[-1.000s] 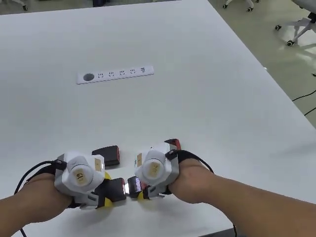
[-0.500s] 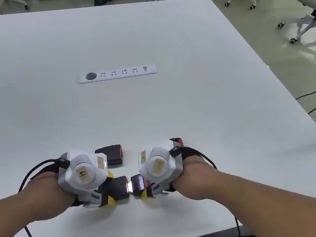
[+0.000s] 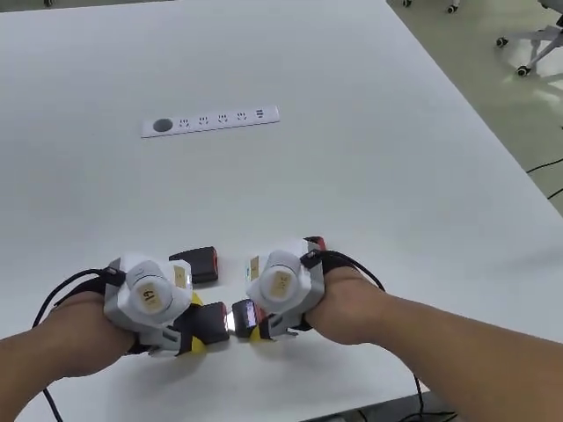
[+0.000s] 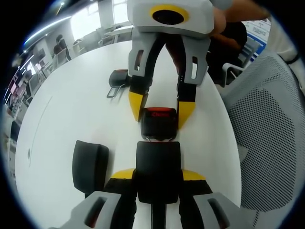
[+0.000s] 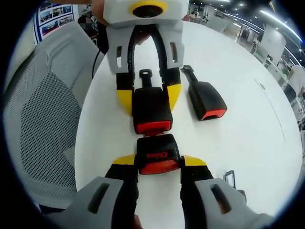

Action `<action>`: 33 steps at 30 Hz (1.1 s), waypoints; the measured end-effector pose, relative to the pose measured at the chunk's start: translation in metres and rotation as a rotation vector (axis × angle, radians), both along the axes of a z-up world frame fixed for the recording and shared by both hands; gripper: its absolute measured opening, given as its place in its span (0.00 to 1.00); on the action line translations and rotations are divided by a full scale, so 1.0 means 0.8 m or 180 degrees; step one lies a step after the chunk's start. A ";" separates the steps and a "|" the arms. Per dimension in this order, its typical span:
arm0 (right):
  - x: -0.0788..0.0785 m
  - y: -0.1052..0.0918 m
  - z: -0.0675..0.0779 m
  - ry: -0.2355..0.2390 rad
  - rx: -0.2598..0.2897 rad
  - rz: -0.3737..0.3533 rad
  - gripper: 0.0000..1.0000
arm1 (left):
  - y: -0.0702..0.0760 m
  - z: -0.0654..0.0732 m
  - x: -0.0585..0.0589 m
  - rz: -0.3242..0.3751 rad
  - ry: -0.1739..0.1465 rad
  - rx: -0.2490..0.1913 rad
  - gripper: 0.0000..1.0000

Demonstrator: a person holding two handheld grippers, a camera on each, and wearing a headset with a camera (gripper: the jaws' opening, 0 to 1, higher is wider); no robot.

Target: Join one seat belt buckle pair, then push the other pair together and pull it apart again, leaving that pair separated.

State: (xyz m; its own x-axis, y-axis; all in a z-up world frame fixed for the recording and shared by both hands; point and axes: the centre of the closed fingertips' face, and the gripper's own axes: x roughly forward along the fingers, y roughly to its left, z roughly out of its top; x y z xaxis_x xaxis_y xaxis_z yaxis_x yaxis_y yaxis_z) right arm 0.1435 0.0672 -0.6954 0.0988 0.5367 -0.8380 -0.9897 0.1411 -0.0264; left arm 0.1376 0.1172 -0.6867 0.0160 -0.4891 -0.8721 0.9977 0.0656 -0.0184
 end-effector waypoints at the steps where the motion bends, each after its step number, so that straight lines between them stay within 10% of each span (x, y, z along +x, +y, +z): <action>1: 0.000 0.000 0.000 0.0001 -0.0003 -0.0006 0.33 | 0.000 0.001 0.000 0.0006 0.0008 -0.0001 0.34; 20: 0.003 -0.004 0.007 -0.0016 -0.0109 0.0009 0.35 | 0.000 -0.006 0.006 0.0201 0.0130 0.0225 0.36; 33: 0.010 -0.026 0.043 0.0011 0.0154 -0.0204 0.37 | -0.019 0.040 0.017 0.0357 0.0082 -0.0158 0.44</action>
State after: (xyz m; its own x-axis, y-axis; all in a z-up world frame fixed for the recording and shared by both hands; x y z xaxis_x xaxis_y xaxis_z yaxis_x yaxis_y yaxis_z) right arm 0.1514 0.0462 -0.6612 0.1314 0.5692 -0.8116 -0.9786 0.2052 -0.0145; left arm 0.1514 0.1023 -0.6543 0.0509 -0.5281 -0.8477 0.9833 0.1751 -0.0501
